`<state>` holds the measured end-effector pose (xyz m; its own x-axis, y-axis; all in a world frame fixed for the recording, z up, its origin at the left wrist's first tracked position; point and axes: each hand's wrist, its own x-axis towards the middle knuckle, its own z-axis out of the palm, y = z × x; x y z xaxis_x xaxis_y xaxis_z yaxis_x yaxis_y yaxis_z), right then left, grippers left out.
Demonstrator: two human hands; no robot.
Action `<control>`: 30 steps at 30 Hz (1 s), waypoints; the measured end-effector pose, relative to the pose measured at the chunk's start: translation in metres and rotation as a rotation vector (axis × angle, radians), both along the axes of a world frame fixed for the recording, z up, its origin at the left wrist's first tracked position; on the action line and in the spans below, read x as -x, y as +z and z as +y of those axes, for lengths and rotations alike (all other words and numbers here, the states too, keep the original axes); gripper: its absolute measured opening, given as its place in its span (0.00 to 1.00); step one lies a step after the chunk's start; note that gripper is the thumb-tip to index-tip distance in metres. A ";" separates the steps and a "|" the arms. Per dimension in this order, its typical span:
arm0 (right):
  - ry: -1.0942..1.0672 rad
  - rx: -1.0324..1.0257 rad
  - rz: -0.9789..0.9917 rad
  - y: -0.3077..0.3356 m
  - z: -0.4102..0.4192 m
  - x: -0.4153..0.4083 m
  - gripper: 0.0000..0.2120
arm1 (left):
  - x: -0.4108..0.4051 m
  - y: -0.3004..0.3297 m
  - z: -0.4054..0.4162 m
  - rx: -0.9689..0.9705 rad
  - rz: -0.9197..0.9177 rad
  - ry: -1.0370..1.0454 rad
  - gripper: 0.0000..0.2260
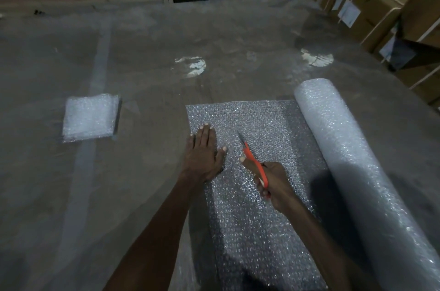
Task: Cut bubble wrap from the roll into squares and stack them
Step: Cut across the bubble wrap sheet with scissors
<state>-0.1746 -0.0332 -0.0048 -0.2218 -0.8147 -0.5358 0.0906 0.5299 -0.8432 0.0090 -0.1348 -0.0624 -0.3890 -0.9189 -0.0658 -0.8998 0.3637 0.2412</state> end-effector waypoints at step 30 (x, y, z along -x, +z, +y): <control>-0.038 -0.011 -0.054 0.000 -0.022 -0.005 0.19 | -0.001 0.016 -0.054 -0.015 -0.052 0.013 0.37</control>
<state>-0.1699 -0.0557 -0.0044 -0.2227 -0.8002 -0.5569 0.1564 0.5345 -0.8306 0.0097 -0.1891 -0.0463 -0.3724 -0.9227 -0.0993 -0.9160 0.3483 0.1992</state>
